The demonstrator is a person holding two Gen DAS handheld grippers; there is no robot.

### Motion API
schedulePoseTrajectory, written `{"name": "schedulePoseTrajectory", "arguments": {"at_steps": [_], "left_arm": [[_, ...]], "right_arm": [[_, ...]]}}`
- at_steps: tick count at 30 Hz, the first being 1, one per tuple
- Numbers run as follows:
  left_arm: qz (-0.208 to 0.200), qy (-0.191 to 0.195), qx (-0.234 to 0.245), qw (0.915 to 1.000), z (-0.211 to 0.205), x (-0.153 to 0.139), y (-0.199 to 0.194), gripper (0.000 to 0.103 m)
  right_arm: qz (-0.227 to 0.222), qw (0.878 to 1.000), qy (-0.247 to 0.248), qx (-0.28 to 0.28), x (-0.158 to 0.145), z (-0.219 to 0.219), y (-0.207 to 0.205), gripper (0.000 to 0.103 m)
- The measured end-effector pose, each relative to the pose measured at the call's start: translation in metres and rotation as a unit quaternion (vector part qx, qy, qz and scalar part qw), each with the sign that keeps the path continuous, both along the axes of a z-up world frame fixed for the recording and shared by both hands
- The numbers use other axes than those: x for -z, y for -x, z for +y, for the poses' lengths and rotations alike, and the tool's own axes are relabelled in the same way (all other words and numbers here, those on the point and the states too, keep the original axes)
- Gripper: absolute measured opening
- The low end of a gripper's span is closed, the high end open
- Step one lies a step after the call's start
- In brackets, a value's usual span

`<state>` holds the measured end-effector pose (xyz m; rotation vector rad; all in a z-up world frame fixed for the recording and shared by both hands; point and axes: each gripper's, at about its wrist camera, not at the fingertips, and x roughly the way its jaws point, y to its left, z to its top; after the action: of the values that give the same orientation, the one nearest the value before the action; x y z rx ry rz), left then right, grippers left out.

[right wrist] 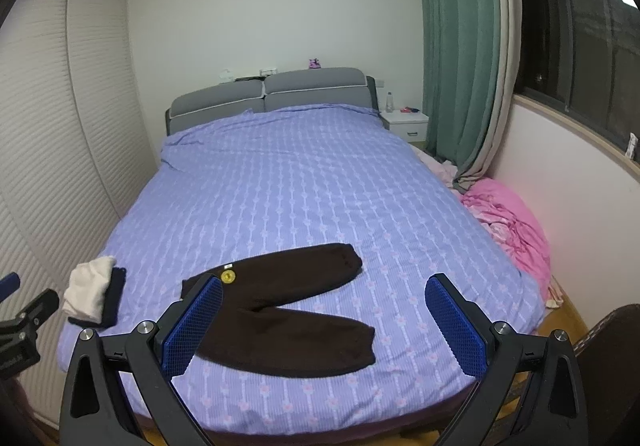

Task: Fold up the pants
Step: 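Move both tools down toward the brown pants' leg cuffs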

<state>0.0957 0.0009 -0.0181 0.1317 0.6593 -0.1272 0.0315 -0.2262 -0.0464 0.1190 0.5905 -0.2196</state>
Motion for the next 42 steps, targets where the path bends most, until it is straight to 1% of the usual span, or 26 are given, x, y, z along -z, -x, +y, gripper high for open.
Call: {"name": "schedulePoseTrajectory", "arguments": {"at_steps": [8,14,17,21,23,27,31,35,39,42], "left_arm": [[0.002,0.009,0.026,0.9996,0.022,0.008,-0.052,0.103],[0.004,0.023,0.037,0.999,0.044,0.021,-0.089,0.103],[0.006,0.016,0.035,0.9992,0.05,0.026,-0.11,0.103],[0.0,0.023,0.028,0.9994,0.055,0.028,-0.135,0.103],[-0.008,0.017,0.026,0.9995,0.053,0.03,-0.148,0.103],[0.001,0.005,0.02,0.9998,0.049,0.045,-0.176,0.103],[0.006,-0.009,0.003,0.9999,0.048,0.07,-0.204,0.103],[0.031,-0.019,-0.004,0.9993,0.037,0.111,-0.231,0.103],[0.051,-0.028,0.002,0.9983,0.018,0.15,-0.253,0.103],[0.068,-0.034,-0.002,0.9971,-0.001,0.187,-0.273,0.103]], "right_arm": [[0.015,0.999,0.009,0.029,0.004,0.024,-0.04,0.103],[0.027,0.999,0.017,0.038,0.004,0.041,-0.071,0.103],[0.029,0.999,0.02,0.04,0.006,0.048,-0.087,0.103],[0.039,0.998,0.021,0.045,0.008,0.048,-0.111,0.103],[0.041,0.998,0.027,0.046,0.01,0.047,-0.123,0.103],[0.051,0.997,0.036,0.049,0.018,0.038,-0.151,0.102],[0.061,0.996,0.041,0.049,0.032,0.025,-0.181,0.103],[0.07,0.995,0.056,0.042,0.055,0.01,-0.213,0.102],[0.092,0.994,0.053,0.024,0.091,-0.004,-0.25,0.102],[0.109,0.992,0.058,0.013,0.124,-0.015,-0.277,0.101]]}}
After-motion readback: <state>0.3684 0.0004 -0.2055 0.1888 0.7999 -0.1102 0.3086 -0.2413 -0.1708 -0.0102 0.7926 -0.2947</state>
